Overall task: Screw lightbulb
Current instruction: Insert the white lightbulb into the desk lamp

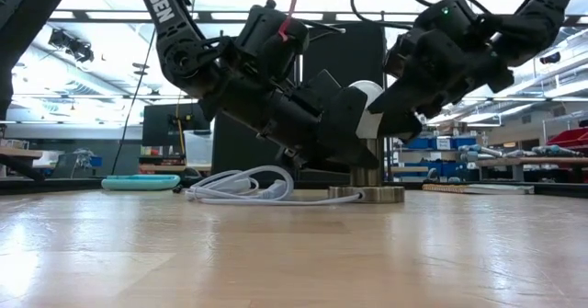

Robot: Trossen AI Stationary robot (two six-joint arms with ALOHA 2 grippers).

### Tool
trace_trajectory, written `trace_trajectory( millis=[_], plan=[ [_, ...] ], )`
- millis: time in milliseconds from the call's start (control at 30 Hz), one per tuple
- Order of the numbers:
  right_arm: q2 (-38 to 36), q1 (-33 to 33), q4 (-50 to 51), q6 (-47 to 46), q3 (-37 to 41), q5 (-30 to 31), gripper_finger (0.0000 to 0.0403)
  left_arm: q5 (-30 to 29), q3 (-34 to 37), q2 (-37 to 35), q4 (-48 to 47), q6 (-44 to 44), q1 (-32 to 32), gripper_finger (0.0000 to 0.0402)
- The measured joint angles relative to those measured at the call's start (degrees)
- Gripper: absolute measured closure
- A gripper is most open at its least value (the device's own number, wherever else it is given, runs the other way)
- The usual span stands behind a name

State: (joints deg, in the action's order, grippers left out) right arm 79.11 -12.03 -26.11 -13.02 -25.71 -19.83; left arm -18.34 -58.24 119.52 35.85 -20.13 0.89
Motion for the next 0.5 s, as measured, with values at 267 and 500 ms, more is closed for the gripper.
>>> trace_trajectory(
  millis=[267, 500],
  plan=[
    [-8.50, 1.82, 8.24, -1.84, 0.00, -13.71, 0.0096, -5.77, 0.00, -0.15, -2.33, -3.20, -0.83, 0.0208],
    [-9.61, 2.19, 14.04, 1.54, 0.00, 10.35, 0.0096, -4.34, 0.08, -0.09, -1.17, -2.27, -0.61, 0.0208]
  ],
)
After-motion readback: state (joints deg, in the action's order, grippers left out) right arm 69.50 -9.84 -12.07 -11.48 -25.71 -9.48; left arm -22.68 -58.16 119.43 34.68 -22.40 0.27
